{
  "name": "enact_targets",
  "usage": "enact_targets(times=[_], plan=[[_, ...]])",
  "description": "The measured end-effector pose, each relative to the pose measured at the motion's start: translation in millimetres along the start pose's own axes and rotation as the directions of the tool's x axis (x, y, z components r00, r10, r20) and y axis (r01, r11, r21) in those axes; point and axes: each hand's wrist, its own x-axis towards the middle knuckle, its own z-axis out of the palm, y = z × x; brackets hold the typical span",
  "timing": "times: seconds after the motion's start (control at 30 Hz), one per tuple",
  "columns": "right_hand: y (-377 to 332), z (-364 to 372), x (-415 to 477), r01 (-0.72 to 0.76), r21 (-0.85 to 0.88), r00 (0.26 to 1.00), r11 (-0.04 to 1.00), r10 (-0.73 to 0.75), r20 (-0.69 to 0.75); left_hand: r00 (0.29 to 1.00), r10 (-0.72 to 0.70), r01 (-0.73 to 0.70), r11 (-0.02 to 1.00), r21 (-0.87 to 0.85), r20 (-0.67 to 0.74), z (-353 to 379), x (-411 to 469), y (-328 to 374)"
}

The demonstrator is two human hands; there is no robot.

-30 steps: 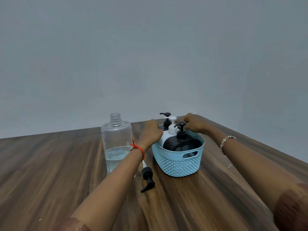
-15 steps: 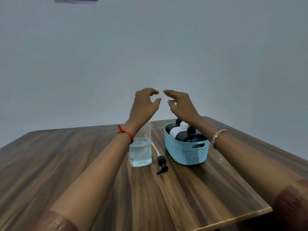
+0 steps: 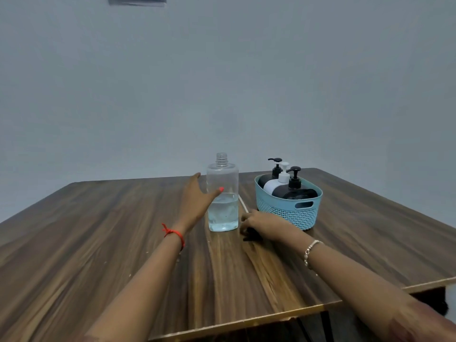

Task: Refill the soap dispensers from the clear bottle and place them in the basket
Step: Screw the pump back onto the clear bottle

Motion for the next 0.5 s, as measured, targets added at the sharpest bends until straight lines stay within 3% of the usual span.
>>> enact_targets(times=[0.13,0.27,0.33,0.5], plan=[[2.8,-0.2,1.4,0.019,0.179,0.995,0.984,-0.002,-0.097,0.999,-0.033,0.033,0.999,-0.024,0.009,2.6,2.2,-9.4],[4.7,-43.0,-1.6,0.155,0.51,0.917,0.846,0.069,-0.393,0.999,-0.032,0.034,0.997,-0.068,0.039,1.5,11.4,-12.7],[7.3,-75.1,-2.0,0.189,0.615,0.81,0.765,0.233,-0.538,0.997,-0.056,0.06,0.996,-0.073,0.058,0.7,16.0,-13.0],[18.8,-159.8,2.5,0.374,0.683,0.402,0.627,0.554,-0.729,0.995,-0.049,0.056,0.995,-0.086,0.084,1.8,24.8,-12.5]])
